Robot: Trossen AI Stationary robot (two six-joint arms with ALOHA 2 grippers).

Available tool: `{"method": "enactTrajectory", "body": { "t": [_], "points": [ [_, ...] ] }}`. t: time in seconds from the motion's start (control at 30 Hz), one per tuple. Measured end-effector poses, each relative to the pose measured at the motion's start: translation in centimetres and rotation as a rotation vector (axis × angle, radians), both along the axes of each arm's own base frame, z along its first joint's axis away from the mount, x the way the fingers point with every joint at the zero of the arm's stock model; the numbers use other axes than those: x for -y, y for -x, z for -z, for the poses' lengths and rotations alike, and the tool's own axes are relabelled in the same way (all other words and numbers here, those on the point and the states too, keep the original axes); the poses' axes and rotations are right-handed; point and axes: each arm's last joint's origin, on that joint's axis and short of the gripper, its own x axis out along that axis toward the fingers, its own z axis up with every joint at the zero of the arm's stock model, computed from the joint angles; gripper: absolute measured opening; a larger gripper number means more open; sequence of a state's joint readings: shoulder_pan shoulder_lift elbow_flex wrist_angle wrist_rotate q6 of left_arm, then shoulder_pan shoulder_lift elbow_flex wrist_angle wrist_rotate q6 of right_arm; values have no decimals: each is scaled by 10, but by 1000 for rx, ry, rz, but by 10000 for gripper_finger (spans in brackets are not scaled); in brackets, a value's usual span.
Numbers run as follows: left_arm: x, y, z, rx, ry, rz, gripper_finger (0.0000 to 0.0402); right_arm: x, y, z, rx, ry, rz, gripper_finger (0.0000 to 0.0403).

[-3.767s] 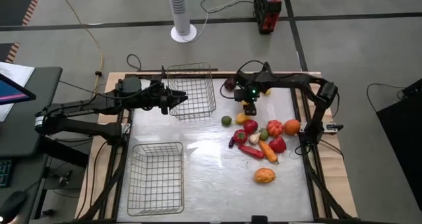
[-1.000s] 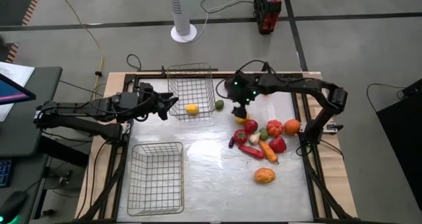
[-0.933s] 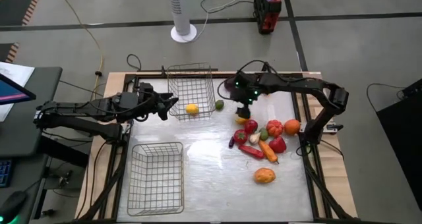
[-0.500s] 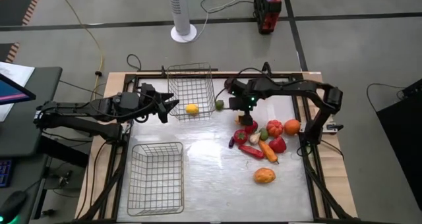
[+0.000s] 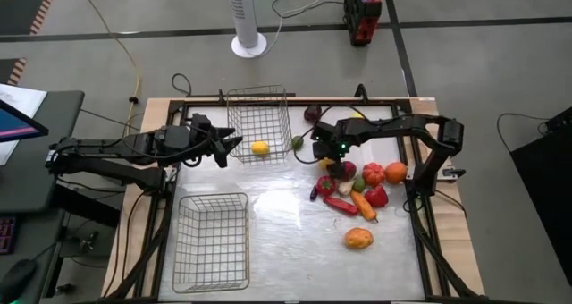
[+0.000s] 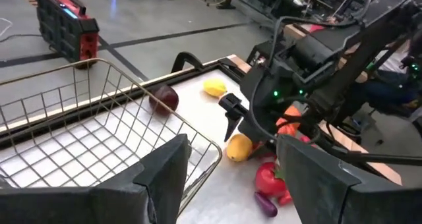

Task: Sort produce into baskets
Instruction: Put the middle yellow lemon into the top wire basket

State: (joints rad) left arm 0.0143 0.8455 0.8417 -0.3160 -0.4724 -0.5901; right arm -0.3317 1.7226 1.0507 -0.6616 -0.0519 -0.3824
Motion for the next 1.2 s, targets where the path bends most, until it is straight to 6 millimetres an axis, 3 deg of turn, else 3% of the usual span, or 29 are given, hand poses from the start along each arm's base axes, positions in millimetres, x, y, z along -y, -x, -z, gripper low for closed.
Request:
{"method": "enactTrajectory", "body": {
  "t": [0.27,0.4,0.6,0.8,1.03,1.2],
  "points": [
    [1,0,0,16,46,36,219,0,0,4,23,-2,41,273],
    [2,1,-1,51,110,48,219,-1,-2,-19,27,-14,85,248],
    [2,5,-4,93,155,44,219,6,-21,-84,284,28,141,258],
    [0,5,-8,112,87,-35,219,16,-46,-135,593,-25,361,275],
    [-1,6,-9,122,75,-54,219,12,-71,-159,925,-42,343,281],
    [-1,6,-9,119,66,-66,219,21,-92,-150,1030,-139,337,324]
  ]
}}
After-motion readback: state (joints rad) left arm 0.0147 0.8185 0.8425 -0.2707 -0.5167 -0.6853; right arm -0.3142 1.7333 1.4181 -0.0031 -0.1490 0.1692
